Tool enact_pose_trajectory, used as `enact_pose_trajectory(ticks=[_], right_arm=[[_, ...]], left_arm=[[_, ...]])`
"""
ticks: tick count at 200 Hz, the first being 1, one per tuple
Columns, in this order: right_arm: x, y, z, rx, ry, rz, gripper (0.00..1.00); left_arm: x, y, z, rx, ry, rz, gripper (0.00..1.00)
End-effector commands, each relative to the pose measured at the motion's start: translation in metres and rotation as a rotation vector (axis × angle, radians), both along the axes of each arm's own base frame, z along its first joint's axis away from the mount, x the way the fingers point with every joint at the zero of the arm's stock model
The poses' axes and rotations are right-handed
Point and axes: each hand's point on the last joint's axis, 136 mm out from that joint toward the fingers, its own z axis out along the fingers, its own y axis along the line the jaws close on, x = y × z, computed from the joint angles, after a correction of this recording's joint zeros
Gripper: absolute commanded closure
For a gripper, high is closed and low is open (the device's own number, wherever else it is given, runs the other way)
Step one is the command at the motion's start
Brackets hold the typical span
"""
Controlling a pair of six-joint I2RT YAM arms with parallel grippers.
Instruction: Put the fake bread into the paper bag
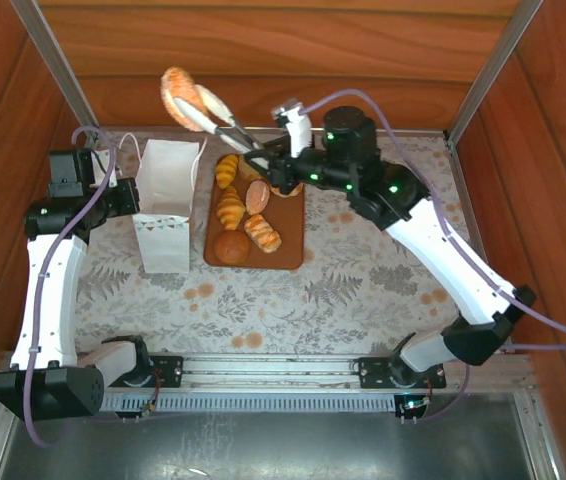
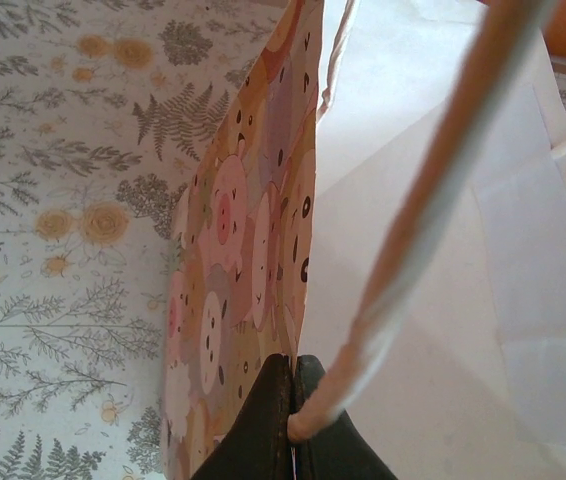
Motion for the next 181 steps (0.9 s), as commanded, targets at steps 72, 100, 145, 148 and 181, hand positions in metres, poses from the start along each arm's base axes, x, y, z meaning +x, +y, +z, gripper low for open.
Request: enact_pose_trajectory(ticks=[72, 100, 145, 148, 181], right_arm=[[0.010, 0.051, -0.043, -0.088, -0.001, 0.023, 0.87], [0.014, 0.050, -0.065, -0.137, 0.027, 0.004, 0.86], [0.012, 0.047, -0.077, -0.178, 0.048, 0.006, 0.84], [0.011, 0.047, -0.078, -0.180, 0.050, 0.007, 0.84], [0.015, 0.052, -0.098, -0.226, 0.084, 0.014, 0.78]], left_arm=[[0.001, -0.005, 0.018, 0.006, -0.043, -0.030, 1.00], [0.001, -0.004, 0.018, 0.007, -0.045, -0.031, 1.00], [0.001, -0.005, 0.018, 0.007, -0.043, -0.032, 1.00], [0.001, -0.005, 0.018, 0.008, -0.043, -0.031, 1.00], [0.001, -0.005, 0.018, 0.008, -0.043, -0.031, 1.00]])
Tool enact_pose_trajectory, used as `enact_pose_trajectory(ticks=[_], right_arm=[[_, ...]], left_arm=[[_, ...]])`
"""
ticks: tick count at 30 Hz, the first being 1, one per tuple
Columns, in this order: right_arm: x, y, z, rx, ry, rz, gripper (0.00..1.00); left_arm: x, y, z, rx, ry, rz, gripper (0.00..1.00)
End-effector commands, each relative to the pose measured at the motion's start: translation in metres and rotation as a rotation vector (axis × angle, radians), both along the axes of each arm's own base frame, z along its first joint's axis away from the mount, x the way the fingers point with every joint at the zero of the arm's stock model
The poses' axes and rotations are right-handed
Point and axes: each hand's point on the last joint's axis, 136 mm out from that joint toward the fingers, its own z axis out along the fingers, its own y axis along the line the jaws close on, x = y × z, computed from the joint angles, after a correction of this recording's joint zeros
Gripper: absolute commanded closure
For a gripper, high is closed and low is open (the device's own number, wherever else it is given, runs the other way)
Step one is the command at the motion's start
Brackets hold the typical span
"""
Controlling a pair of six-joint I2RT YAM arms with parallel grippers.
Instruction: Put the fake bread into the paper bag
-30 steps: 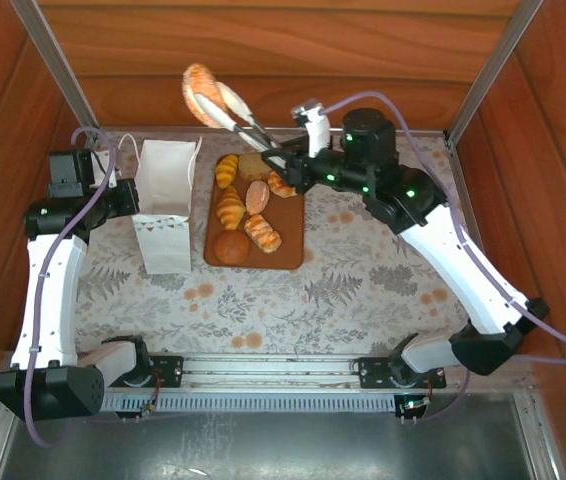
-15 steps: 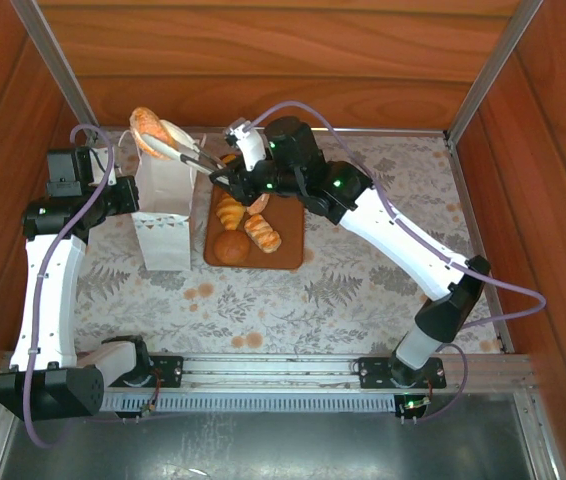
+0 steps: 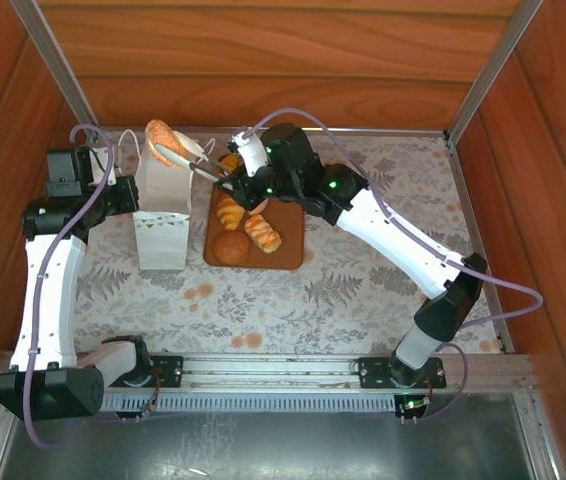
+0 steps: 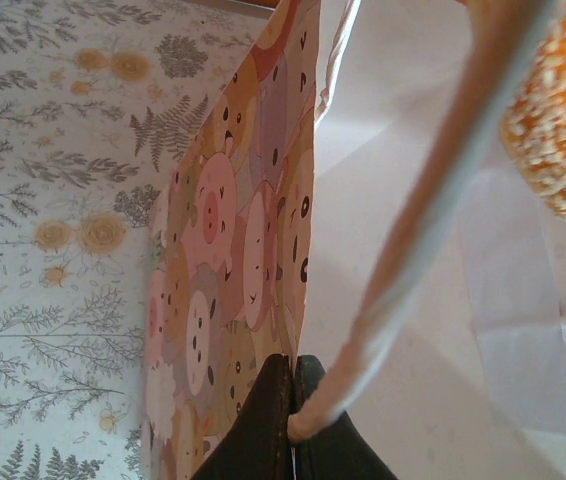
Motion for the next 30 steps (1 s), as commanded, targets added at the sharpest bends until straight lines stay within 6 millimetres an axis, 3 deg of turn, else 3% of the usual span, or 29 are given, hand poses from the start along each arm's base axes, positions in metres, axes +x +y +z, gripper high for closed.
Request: enact_pose_trajectory(ticks=[1, 12, 21, 27, 28, 30], right_arm=[[0.002, 0.005, -0.005, -0.016, -0.010, 0.011, 0.78], [0.000, 0.004, -0.001, -0.018, -0.007, 0.012, 0.58], [0.002, 0.001, 0.016, 0.006, -0.038, 0.000, 0.52], [0.002, -0.004, 0.041, 0.047, -0.080, -0.007, 0.53], [-0.004, -0.013, 0.061, 0.081, -0.106, -0.009, 0.53], [-0.005, -0.019, 0.073, 0.104, -0.125, -0.015, 0.53]], left_arm=[[0.000, -0.003, 0.011, 0.011, -0.028, -0.024, 1.00], [0.000, -0.004, 0.012, 0.009, -0.031, -0.025, 1.00], [0.001, -0.005, 0.010, 0.005, -0.023, -0.027, 1.00], [0.002, -0.006, 0.010, 0.002, -0.020, -0.028, 1.00], [0.001, -0.006, 0.010, 0.001, -0.020, -0.030, 1.00], [0.002, -0.007, 0.009, 0.000, -0.019, -0.031, 1.00]])
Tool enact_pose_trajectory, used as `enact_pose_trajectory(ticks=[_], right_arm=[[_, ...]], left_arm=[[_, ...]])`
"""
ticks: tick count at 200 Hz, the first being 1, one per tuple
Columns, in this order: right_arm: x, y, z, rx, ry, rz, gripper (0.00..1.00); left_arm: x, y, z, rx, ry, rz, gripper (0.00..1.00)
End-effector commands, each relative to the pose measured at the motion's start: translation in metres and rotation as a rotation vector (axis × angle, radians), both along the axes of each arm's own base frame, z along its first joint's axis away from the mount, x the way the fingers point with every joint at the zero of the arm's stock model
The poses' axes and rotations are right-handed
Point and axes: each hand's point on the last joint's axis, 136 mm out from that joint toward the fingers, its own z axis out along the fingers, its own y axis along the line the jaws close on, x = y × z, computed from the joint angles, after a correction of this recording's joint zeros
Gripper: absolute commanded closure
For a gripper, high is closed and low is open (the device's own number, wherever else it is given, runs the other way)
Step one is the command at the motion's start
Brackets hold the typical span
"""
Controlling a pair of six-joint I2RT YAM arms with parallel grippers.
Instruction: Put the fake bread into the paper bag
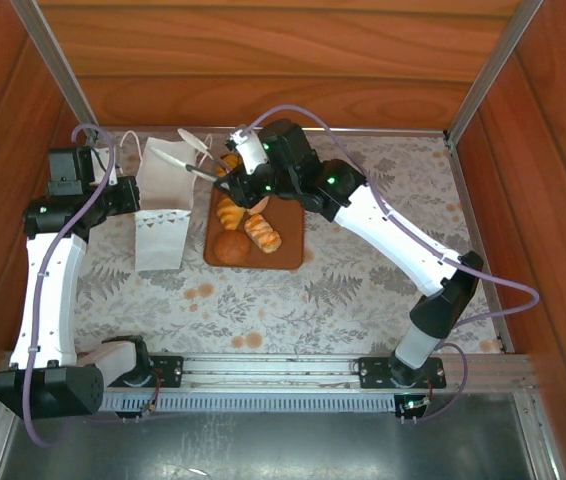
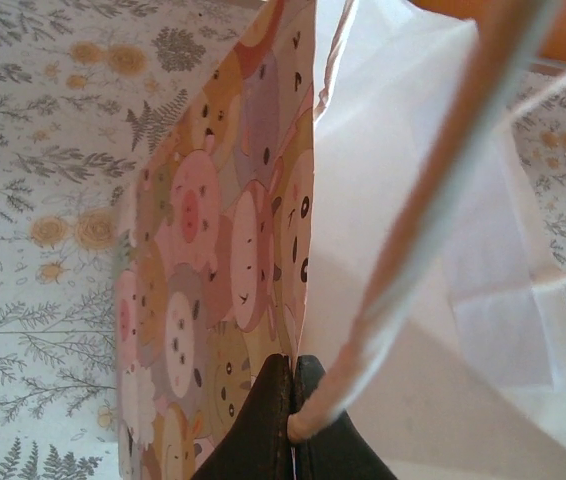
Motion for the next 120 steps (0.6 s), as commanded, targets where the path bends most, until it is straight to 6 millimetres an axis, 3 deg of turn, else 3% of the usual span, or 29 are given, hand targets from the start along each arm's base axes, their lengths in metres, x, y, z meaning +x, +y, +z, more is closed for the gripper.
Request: enact_pose_trajectory(ticks=[1, 32, 53, 81, 120], right_arm=[[-0.008, -0.021, 0.070, 0.126, -0.123, -0.010, 0.53], [-0.008, -0.052, 0.095, 0.152, -0.175, -0.064, 0.53], [-0.005, -0.082, 0.096, 0.140, -0.184, -0.127, 0.52], [-0.001, -0.124, 0.076, 0.083, -0.161, -0.221, 0.52], [-0.009, -0.165, 0.021, -0.057, -0.095, -0.302, 0.53]], left_arm=[[0.001, -0.005, 0.012, 0.001, -0.030, -0.025, 1.00], [0.001, -0.005, 0.011, 0.000, -0.028, -0.022, 1.00], [0.001, -0.006, 0.012, -0.005, -0.030, -0.024, 1.00], [0.000, -0.010, 0.013, -0.017, -0.029, -0.034, 1.00], [0.001, -0.012, 0.013, -0.021, -0.028, -0.036, 1.00]])
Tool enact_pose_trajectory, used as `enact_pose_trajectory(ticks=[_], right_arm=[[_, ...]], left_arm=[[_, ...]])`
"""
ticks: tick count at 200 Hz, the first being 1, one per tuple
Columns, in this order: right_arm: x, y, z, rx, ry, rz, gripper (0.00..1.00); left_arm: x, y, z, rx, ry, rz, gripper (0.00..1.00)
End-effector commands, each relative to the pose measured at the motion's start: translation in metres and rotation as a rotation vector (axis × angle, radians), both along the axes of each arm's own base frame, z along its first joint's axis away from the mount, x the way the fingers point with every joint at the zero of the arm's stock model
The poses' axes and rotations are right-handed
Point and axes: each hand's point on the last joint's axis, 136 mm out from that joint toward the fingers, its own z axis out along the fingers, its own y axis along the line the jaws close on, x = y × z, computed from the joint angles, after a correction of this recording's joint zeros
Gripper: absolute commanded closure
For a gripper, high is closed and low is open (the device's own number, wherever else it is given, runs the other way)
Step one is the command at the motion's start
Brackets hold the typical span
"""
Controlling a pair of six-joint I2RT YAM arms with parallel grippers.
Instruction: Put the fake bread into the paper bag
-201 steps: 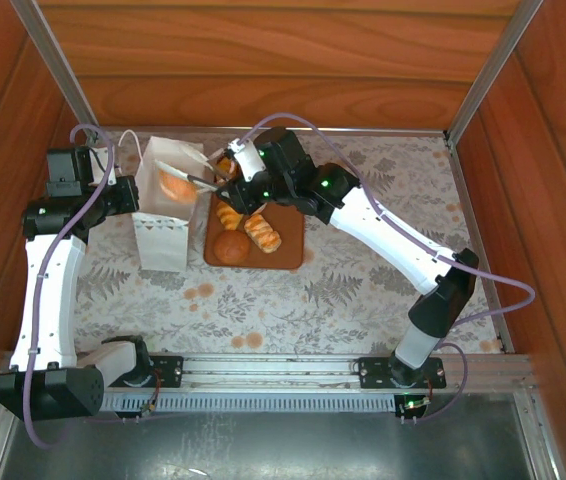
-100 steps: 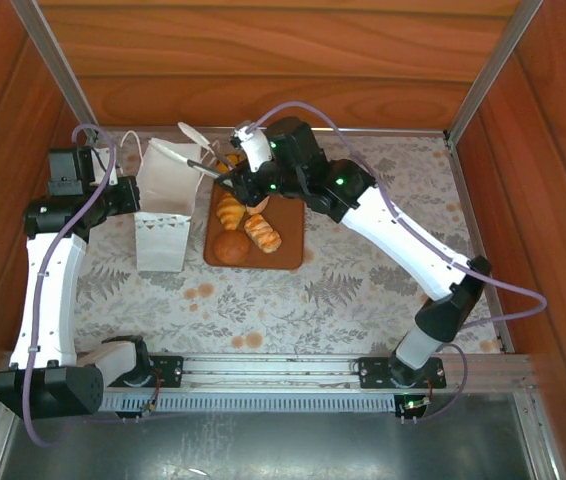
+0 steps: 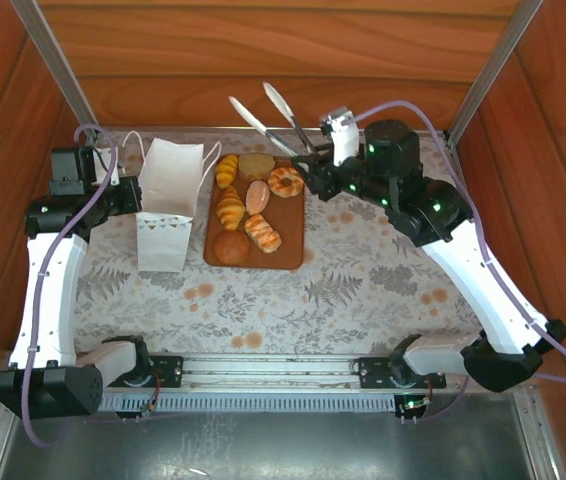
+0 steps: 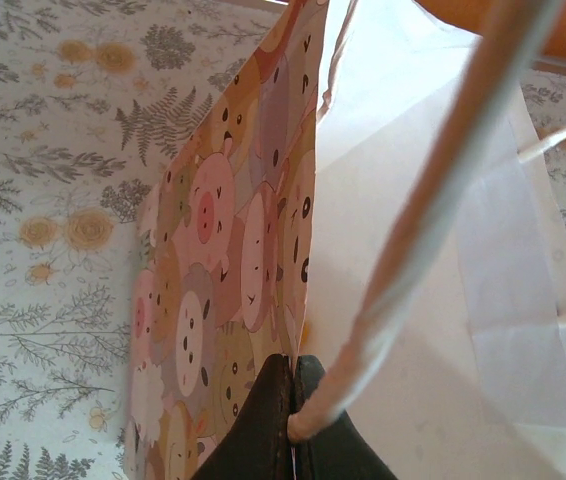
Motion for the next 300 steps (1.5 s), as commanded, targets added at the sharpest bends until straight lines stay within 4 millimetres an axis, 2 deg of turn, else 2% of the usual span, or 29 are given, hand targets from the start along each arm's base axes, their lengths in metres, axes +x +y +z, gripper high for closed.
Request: enact_pose_trajectory(ticks=[1, 41, 79, 119, 154, 188, 300], right_arm=[[-0.004, -0.018, -0.040, -0.106, 0.057, -0.041, 0.53], [-0.020, -0.041, -0.109, -0.250, 0.138, -0.055, 0.53], [-0.037, -0.052, -0.176, -0.381, 0.194, 0.009, 0.53], [-0.046, -0.052, -0.222, -0.475, 0.227, 0.071, 0.52], [-0.046, -0.046, -0.248, -0.521, 0.261, 0.108, 0.52], [-0.045, -0.041, -0.265, -0.554, 0.286, 0.123, 0.52], [-0.038, -0.025, -0.300, -0.576, 0.374, 0.146, 0.52]], left_arm=[[0.002, -0.007, 0.013, -0.014, -0.029, -0.022, 1.00], [0.005, -0.010, 0.016, -0.023, -0.033, -0.034, 1.00], [0.007, -0.012, 0.018, -0.030, -0.035, -0.042, 1.00], [0.009, -0.014, 0.021, -0.036, -0.043, -0.045, 1.00], [0.009, -0.015, 0.023, -0.038, -0.048, -0.046, 1.00], [0.009, -0.016, 0.023, -0.038, -0.048, -0.048, 1.00], [0.009, -0.015, 0.021, -0.036, -0.048, -0.046, 1.00]])
